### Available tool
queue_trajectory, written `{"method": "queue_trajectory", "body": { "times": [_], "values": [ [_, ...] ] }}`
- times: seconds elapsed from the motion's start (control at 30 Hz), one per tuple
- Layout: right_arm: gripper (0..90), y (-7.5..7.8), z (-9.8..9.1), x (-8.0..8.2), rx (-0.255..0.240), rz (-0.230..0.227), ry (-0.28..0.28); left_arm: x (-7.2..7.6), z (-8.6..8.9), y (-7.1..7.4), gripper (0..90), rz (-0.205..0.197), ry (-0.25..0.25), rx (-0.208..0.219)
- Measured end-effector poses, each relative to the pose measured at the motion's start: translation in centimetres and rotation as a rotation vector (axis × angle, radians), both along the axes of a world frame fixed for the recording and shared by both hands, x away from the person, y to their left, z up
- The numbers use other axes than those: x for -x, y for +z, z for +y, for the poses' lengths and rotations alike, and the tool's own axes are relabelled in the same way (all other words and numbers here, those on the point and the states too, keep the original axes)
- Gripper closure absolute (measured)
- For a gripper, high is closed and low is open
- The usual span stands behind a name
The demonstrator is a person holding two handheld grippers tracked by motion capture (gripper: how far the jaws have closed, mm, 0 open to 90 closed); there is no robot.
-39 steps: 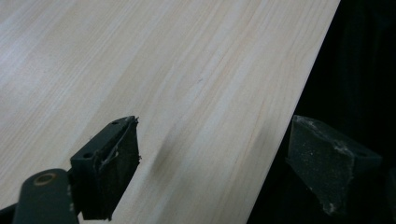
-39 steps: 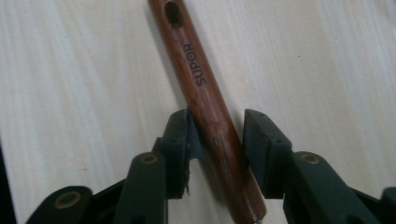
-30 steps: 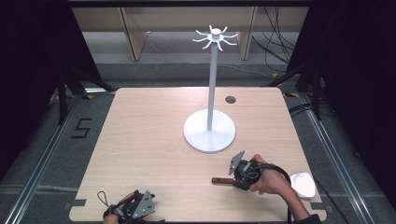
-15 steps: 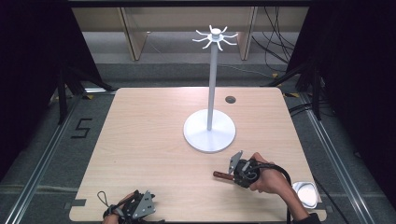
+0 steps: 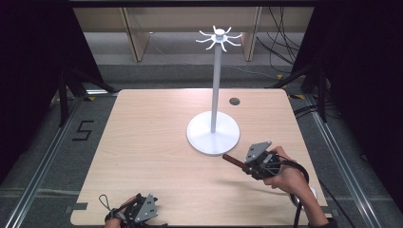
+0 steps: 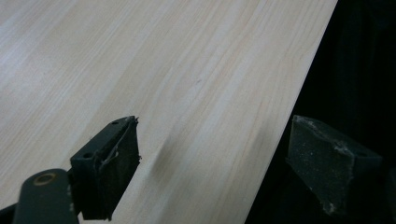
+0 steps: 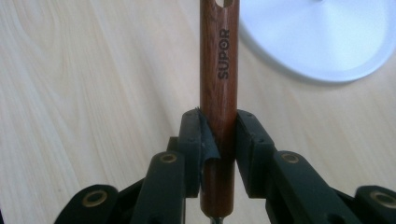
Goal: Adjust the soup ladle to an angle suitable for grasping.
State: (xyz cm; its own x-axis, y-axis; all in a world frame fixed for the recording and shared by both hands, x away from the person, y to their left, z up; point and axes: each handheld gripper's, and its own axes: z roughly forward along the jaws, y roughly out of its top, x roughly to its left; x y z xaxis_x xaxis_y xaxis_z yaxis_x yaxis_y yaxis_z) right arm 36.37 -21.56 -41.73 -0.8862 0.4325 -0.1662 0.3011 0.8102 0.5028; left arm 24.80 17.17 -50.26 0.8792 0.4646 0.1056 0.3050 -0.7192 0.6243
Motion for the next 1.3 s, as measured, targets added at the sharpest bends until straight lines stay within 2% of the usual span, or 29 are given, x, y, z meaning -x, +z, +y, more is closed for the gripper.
{"method": "queue_trajectory", "body": {
  "times": [0.07, 0.13, 0.17, 0.3, 0.37, 0.4, 0.43, 0.53, 0.6, 0.7, 0.83, 1.0, 1.03, 1.1, 1.13, 1.2, 1.23, 1.3],
  "values": [
    [74.2, 0.7, -0.6, 0.2, -0.056, -0.03, -0.04, 0.0, 0.0, 0.0, 15.9, 0.0, 0.0, 0.0],
    [74.2, 1.4, -1.2, 0.2, -0.083, -0.058, -0.042, 0.0, 0.0, 0.0, 15.9, 0.0, 0.0, 0.0],
    [74.2, 1.7, -1.6, 0.1, -0.095, -0.087, -0.036, 0.0, 0.0, 0.0, 15.9, 0.001, 0.001, 0.0],
    [74.2, 3.0, -2.9, 0.4, -0.19, -0.097, -0.073, 0.0, 0.0, 0.0, 15.9, 0.001, -0.001, 0.0],
    [74.2, 3.3, -3.3, 0.5, -0.205, -0.102, -0.082, 0.0, 0.0, 0.0, 15.9, 0.002, -0.001, -0.001],
    [74.2, 4.0, -4.0, 0.5, -0.237, -0.1, -0.078, 0.0, 0.0, 0.0, 15.9, 0.001, 0.0, 0.0],
    [74.2, 4.0, -4.0, 0.5, -0.237, -0.1, -0.078, 0.0, 0.0, 0.0, 15.9, 0.001, 0.0, 0.0],
    [74.2, 5.0, -5.4, 0.8, -0.301, -0.121, -0.096, 0.0, 0.0, 0.0, 15.9, 0.002, 0.0, -0.001],
    [74.2, 5.6, -6.0, 0.9, -0.32, -0.118, -0.098, 0.0, 0.0, 0.0, 15.9, 0.004, -0.001, -0.001],
    [74.2, 6.2, -6.7, 1.1, -0.356, -0.143, -0.092, 0.0, 0.0, 0.0, 15.9, 0.007, -0.002, -0.002],
    [74.2, 6.8, -7.5, 1.5, -0.414, -0.163, -0.112, 0.0, 0.0, 0.0, 15.9, 0.006, -0.002, -0.003],
    [74.2, 7.6, -8.4, 1.7, -0.452, -0.177, -0.094, 0.0, 0.0, 0.0, 15.9, 0.004, 0.001, -0.003],
    [74.2, 7.6, -8.5, 1.9, -0.47, -0.175, -0.108, 0.0, 0.0, 0.0, 15.9, -0.004, 0.007, -0.003],
    [74.2, 7.9, -8.8, 1.9, -0.49, -0.203, -0.096, -0.1, 0.0, -0.1, 15.9, -0.002, 0.01, 0.003],
    [74.2, 8.0, -8.9, 2.1, -0.507, -0.191, -0.105, 0.0, -0.1, -0.1, 15.9, 0.01, 0.006, 0.013],
    [74.2, 8.2, -9.2, 2.1, -0.512, -0.202, -0.096, 0.0, 0.0, -0.1, 15.9, 0.01, 0.005, 0.012],
    [74.2, 8.5, -9.5, 2.1, -0.534, -0.208, -0.091, -0.1, 0.0, -0.1, 15.9, -0.002, 0.011, 0.002],
    [74.2, 8.6, -9.6, 2.2, -0.55, -0.221, -0.096, -0.1, 0.0, -0.1, 15.9, 0.0, 0.009, 0.002]
  ]
}}
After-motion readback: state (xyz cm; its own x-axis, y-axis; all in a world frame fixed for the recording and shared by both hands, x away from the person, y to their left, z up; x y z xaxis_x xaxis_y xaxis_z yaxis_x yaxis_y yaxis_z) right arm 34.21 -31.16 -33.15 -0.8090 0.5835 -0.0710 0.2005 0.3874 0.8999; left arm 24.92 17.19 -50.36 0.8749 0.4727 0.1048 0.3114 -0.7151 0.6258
